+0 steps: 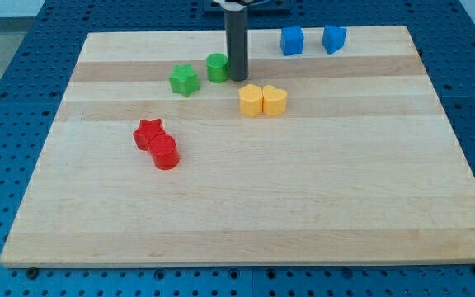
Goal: Move the green circle close to the green star
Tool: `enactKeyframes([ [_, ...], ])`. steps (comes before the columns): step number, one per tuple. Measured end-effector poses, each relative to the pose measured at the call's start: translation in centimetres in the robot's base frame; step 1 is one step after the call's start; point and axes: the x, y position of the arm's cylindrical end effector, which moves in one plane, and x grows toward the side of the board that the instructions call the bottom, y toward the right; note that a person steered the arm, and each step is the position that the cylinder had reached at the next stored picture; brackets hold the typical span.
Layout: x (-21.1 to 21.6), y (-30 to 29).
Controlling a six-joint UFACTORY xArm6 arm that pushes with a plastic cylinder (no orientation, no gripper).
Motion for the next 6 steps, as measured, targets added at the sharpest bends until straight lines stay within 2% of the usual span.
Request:
enactKeyframes([
  [1, -2.6, 1.3],
  [2, -4.1, -0.3],
  [4, -3.7, -5.3],
  [6, -2.7, -5.7],
])
